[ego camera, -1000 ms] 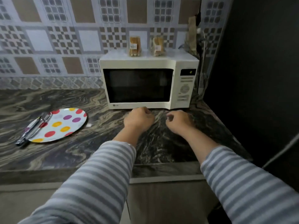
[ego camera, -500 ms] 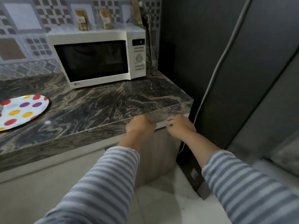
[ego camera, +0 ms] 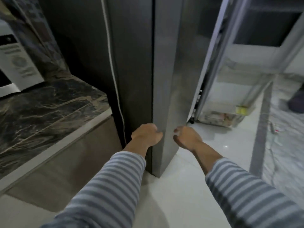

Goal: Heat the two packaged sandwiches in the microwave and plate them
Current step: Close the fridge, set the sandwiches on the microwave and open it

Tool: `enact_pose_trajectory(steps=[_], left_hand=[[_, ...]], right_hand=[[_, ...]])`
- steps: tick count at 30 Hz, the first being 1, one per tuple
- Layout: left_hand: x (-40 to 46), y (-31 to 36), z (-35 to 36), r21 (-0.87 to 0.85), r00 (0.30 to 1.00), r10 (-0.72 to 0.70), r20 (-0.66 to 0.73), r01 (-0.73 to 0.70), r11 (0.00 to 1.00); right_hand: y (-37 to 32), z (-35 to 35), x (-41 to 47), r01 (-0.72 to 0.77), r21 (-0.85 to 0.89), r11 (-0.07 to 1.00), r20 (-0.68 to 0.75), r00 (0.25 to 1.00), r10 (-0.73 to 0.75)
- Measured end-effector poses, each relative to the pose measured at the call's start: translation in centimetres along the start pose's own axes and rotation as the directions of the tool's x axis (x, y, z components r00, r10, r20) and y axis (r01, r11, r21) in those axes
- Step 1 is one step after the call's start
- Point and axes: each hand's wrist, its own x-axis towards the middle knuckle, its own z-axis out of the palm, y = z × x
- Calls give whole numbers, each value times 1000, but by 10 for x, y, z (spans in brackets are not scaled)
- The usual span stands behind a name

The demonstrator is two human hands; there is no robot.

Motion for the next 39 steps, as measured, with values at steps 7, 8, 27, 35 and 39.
enact_pose_trajectory(steps=[7, 8, 27, 35, 39], left_hand=[[80, 169, 58, 7, 982, 149, 113, -151, 989], [89, 193, 65, 4, 979, 171, 109, -172, 985], [306, 553, 171, 65, 831, 482, 276, -517, 854], [372, 682, 209, 71, 798, 534, 279, -572, 817], [397, 748, 226, 55, 823, 523, 223, -546, 836]], right_hand=[[158, -73, 31, -185, 38, 982, -51, 981, 187], [179, -84, 35, -214, 44, 976, -69, 974, 216], [493, -247, 147, -527, 341, 778, -220, 760, 611], [609, -311, 193, -570, 393, 722, -230, 699, 677], [674, -353, 215, -543, 345, 766, -245, 735, 632]])
